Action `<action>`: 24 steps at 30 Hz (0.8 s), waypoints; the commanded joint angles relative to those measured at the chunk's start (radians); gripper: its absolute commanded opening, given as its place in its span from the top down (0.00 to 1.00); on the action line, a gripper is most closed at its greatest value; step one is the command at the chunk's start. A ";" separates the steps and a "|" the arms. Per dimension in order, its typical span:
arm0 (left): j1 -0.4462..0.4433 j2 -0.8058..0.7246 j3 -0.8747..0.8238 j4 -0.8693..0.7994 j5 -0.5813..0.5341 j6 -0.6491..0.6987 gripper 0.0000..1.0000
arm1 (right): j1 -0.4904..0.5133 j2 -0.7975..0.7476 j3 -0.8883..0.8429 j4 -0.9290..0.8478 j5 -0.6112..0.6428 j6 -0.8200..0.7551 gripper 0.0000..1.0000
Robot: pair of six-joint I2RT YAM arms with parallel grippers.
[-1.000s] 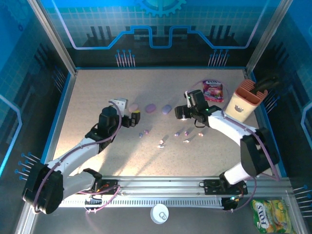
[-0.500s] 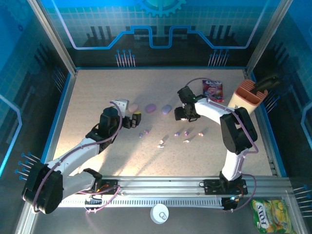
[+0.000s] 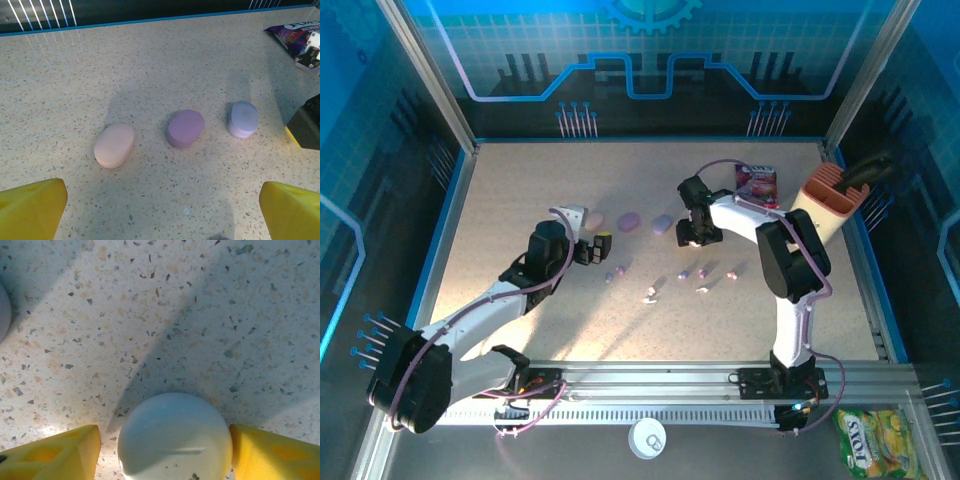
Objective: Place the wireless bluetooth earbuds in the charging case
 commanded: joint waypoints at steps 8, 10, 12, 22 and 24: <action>-0.016 0.007 -0.012 0.021 -0.030 -0.018 0.01 | -0.004 -0.008 -0.004 0.007 -0.026 0.044 0.44; -0.024 0.008 -0.017 0.030 -0.023 -0.021 0.01 | -0.007 -0.040 -0.026 0.034 -0.038 0.052 0.45; -0.040 0.009 -0.019 0.035 -0.021 -0.033 0.01 | -0.016 -0.079 -0.059 0.072 -0.084 0.055 0.47; -0.203 0.071 -0.039 0.202 0.002 -0.120 0.01 | -0.067 -0.316 -0.241 0.248 -0.294 0.204 0.47; -0.242 0.100 -0.045 0.288 0.010 -0.140 0.01 | -0.082 -0.364 -0.286 0.299 -0.362 0.256 0.47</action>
